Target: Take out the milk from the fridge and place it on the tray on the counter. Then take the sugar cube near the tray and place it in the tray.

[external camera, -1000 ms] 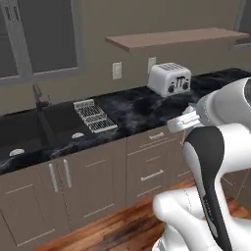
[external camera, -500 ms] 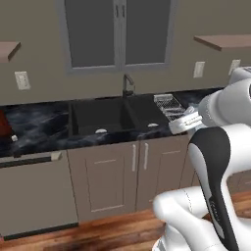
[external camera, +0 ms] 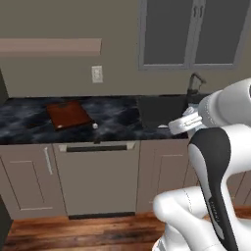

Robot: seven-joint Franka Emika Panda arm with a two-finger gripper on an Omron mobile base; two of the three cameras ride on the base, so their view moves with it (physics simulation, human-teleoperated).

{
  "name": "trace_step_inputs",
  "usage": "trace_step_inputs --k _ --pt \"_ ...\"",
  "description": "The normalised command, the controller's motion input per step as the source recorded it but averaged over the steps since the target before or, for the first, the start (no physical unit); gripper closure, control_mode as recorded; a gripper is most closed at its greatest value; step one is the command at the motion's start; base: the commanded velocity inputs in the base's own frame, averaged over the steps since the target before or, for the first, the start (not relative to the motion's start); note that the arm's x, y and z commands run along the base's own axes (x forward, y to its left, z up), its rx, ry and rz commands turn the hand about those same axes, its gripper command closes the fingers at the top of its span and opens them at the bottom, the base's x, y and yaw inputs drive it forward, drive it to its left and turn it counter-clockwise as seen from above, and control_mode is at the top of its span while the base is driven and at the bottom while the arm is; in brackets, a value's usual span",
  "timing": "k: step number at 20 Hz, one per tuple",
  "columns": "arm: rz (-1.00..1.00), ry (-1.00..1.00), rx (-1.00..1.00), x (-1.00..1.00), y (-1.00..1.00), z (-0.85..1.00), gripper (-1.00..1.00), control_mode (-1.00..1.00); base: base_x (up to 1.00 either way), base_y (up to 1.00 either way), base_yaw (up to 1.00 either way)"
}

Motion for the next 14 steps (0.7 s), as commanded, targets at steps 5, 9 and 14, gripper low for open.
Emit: trace_step_inputs --k 5,9,14 --pt "0.0 0.0 0.0 0.0 0.0 0.0 1.0 1.0 0.91 1.0 0.09" --pt "0.0 0.0 0.0 0.0 0.0 0.0 1.0 1.0 1.0 0.64 0.01" --pt "0.0 0.0 0.0 0.0 0.0 0.0 1.0 1.0 0.14 0.64 -0.03"
